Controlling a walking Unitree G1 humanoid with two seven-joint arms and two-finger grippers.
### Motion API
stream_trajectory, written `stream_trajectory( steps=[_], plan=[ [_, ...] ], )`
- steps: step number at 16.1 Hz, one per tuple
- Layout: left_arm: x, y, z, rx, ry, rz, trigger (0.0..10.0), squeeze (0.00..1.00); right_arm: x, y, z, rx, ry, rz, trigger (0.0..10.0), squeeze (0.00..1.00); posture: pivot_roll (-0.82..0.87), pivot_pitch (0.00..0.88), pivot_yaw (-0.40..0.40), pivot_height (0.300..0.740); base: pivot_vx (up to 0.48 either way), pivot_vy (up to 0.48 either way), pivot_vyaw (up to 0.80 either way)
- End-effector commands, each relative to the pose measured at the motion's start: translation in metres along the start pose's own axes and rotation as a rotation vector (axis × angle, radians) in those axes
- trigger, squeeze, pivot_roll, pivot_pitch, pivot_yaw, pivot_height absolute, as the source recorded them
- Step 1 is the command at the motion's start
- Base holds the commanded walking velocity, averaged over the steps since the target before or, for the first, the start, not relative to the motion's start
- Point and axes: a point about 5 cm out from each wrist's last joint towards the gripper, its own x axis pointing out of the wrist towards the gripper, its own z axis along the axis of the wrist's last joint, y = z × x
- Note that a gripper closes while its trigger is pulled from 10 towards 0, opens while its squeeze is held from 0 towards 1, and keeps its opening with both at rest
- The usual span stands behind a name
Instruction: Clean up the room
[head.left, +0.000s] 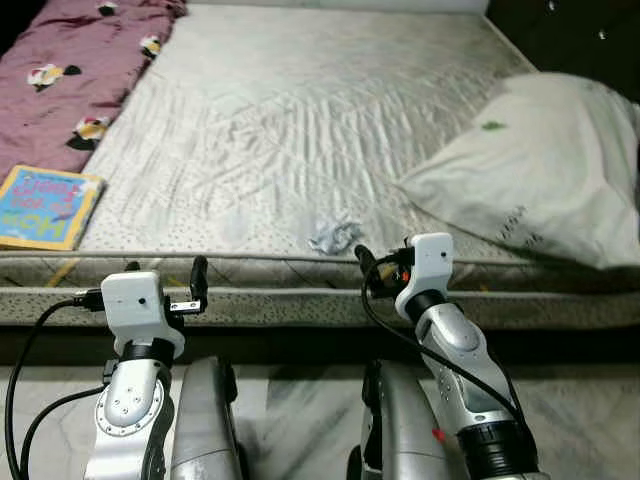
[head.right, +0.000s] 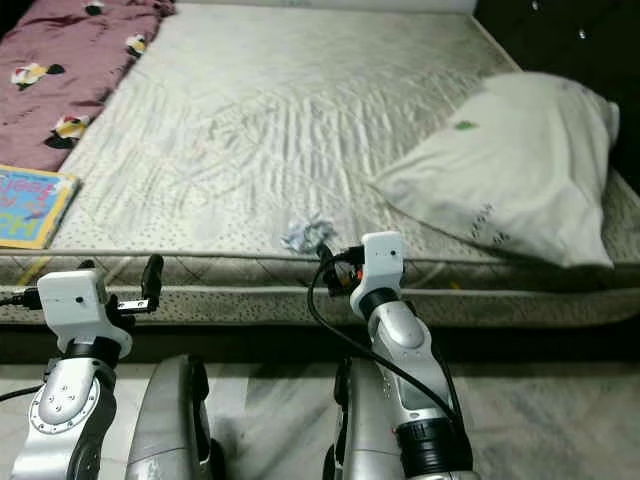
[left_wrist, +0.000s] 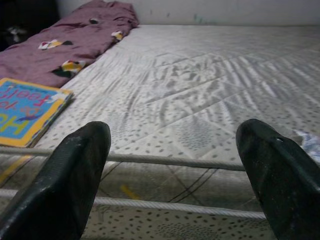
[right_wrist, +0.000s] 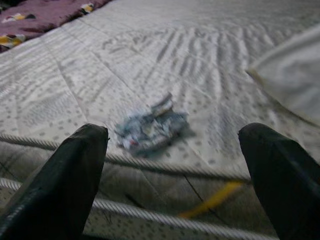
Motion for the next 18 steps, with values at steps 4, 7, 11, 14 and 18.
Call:
stream_trajectory(
  steps=[4, 7, 11, 14, 18],
  plan=[
    [0.001, -0.004, 0.006, -0.017, -0.017, -0.028, 10.0, 0.0, 0.0, 0.002, 0.003, -0.021, -0.013, 0.027, 10.0, 0.0, -0.01, 0.13, -0.031, 0.511, 0.125, 0.0, 0.12],
    [0.001, -0.004, 0.005, -0.018, -0.013, -0.033, 10.0, 0.0, 0.0, 0.002, 0.003, -0.015, -0.01, 0.036, 10.0, 0.0, -0.01, 0.128, -0.032, 0.511, 0.254, 0.0, 0.77],
    [-0.001, -0.003, 0.005, -0.015, -0.012, -0.032, 10.0, 0.0, 0.004, 0.003, 0.001, -0.009, 0.001, 0.039, 10.0, 0.0, 0.0, 0.132, -0.034, 0.511, 0.278, 0.0, 0.0],
    [-0.003, -0.005, -0.002, 0.008, 0.033, -0.027, 10.0, 0.0, 0.008, 0.006, -0.004, -0.013, 0.024, 0.056, 10.0, 0.0, 0.01, 0.143, -0.037, 0.511, 0.0, 0.0, 0.0],
    [-0.011, -0.003, 0.001, 0.0, 0.048, -0.021, 10.0, 0.0, 0.012, 0.009, -0.01, -0.009, 0.035, 0.073, 10.0, 0.0, 0.05, 0.2, -0.046, 0.501, 0.0, 0.0, 0.0]
  ],
)
